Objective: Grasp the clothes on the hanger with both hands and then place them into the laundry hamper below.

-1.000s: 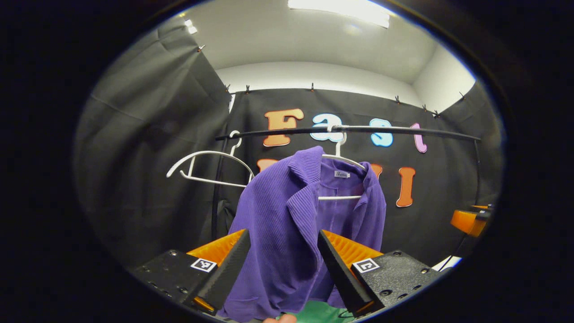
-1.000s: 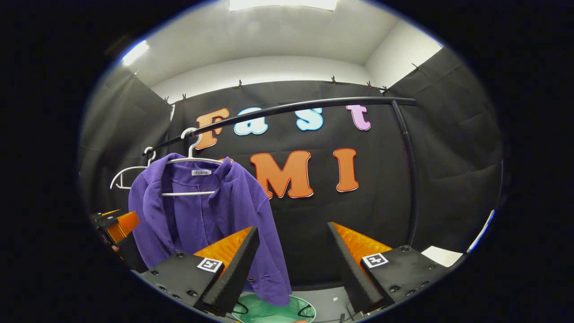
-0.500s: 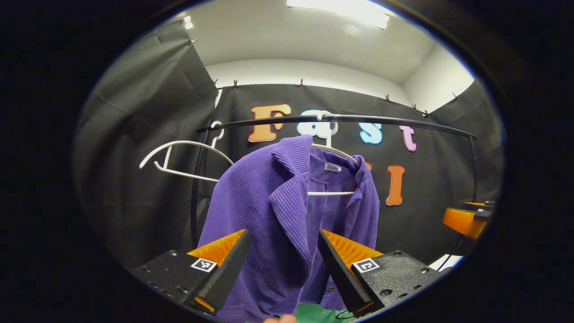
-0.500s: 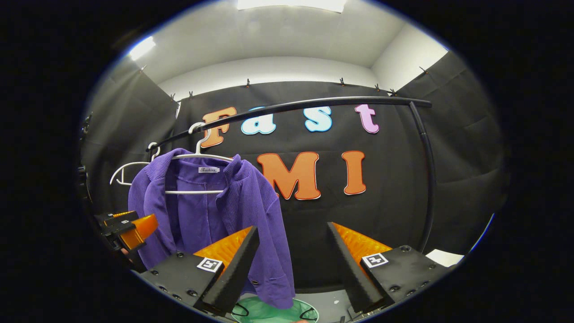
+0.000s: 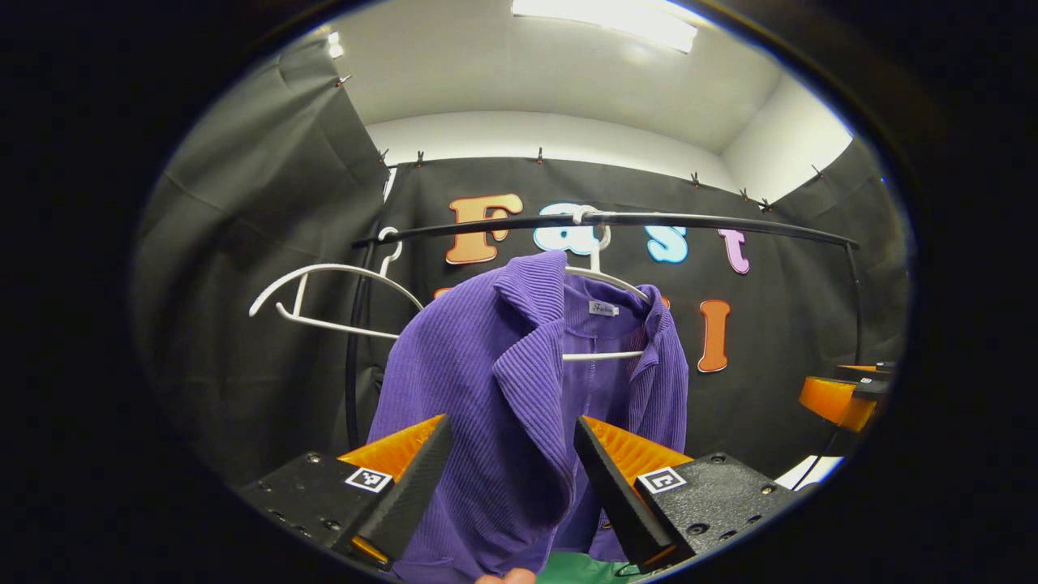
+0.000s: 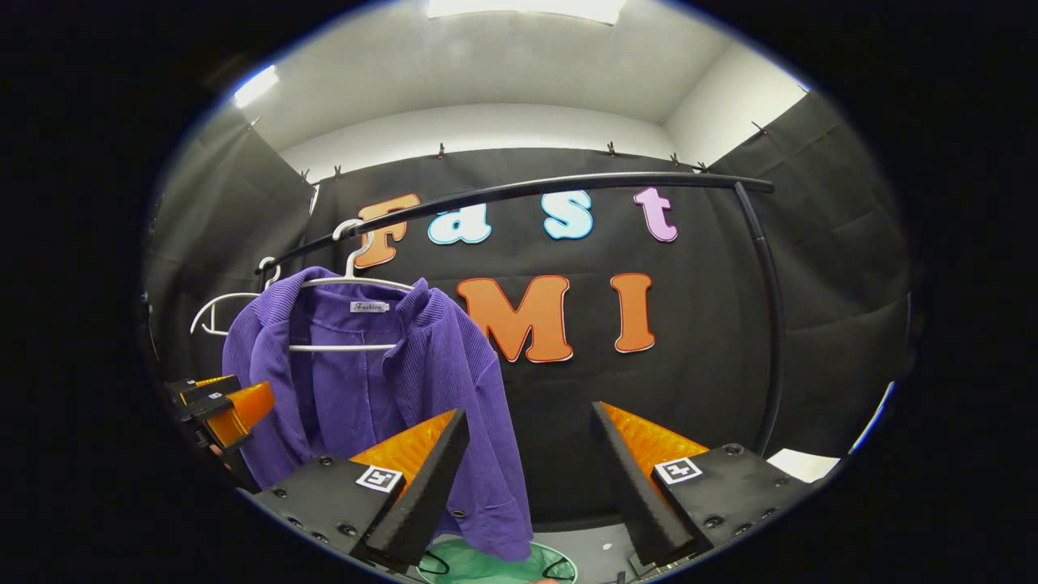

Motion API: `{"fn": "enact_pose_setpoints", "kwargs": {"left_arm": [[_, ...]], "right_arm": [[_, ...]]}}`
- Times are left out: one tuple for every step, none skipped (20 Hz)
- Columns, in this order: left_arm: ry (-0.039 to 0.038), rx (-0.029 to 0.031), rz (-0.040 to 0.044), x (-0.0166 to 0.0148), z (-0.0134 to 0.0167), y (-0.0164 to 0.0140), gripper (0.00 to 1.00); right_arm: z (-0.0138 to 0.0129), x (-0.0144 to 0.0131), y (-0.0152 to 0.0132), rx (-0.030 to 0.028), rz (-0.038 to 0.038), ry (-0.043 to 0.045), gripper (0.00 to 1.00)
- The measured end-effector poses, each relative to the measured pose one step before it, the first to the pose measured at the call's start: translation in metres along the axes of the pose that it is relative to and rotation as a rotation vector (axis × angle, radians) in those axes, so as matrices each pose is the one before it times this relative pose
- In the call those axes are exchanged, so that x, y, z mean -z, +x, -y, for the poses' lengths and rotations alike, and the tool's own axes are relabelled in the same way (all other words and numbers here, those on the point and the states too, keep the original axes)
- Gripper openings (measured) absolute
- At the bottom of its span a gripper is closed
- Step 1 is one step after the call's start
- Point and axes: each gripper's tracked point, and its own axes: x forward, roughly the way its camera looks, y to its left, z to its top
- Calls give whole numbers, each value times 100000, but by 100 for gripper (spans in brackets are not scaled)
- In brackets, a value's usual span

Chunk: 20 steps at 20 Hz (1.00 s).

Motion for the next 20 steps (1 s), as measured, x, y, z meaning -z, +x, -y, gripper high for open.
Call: {"fn": "enact_pose_setpoints", "kwargs": {"left_arm": [[-248, -159, -619, 108, -184, -87, 95], [-296, -313, -297, 65, -230, -50, 95], [-381, -394, -93, -1, -222, -2, 96], [-358, -443, -18, -3, -214, -34, 97], [-177, -402, -24, -47, -189, 28, 98], [-61, -534, -108, 15, -254, -61, 99], [4, -485, -1, -22, -259, -93, 99], [28, -514, 129, -96, -184, -118, 99], [55, -456, 249, -5, -329, -85, 97], [9, -525, 492, -76, -318, -246, 95], [-192, -521, 460, -79, -321, -113, 95], [-630, -652, 471, -78, -351, -101, 99], [-1179, -599, 402, -89, -287, -80, 95], [-1911, -493, 30, 32, -365, -60, 92], [-2663, -279, -176, 75, -179, -70, 95], [-2284, -299, -114, -35, -227, 16, 95], [-1962, -427, 235, -131, -383, -94, 92], [-1312, -370, 304, -169, -380, -179, 95], [-482, -526, 331, -136, -613, -70, 95], [393, -675, 65, -38, -688, -136, 95]], "right_arm": [[-72, 80, -8, -47, -415, 149, 97], [-48, 93, -84, -33, -256, 226, 98], [-49, 85, -20, 29, -317, 32, 97], [96, 53, -76, 58, -193, -115, 97], [-26, -43, 31, 133, 91, -183, 89], [-25, -73, 2, 19, 97, -286, 89], [-50, 3, 48, -80, 78, -287, 89], [-113, 14, -84, -187, -21, -363, 89], [-127, 5, -42, -247, -3, -277, 89], [-178, -28, 48, -357, -61, -277, 89], [-157, -64, 16, -347, 24, -281, 89], [-266, -113, 43, -414, 354, -401, 89], [-192, -146, 127, -273, 851, -816, 89], [-236, -20, 162, -124, 1397, -1970, 89], [-311, 213, 421, -110, 488, -2488, 89], [-589, 598, 372, -1205, -618, -1301, 89], [-940, 293, 501, -2279, -556, 588, 89], [-883, -149, 589, -1919, -50, 1527, 100], [-626, -206, 613, -1560, 464, 1442, 97], [-567, -70, 753, -1160, 480, 749, 96]]}}
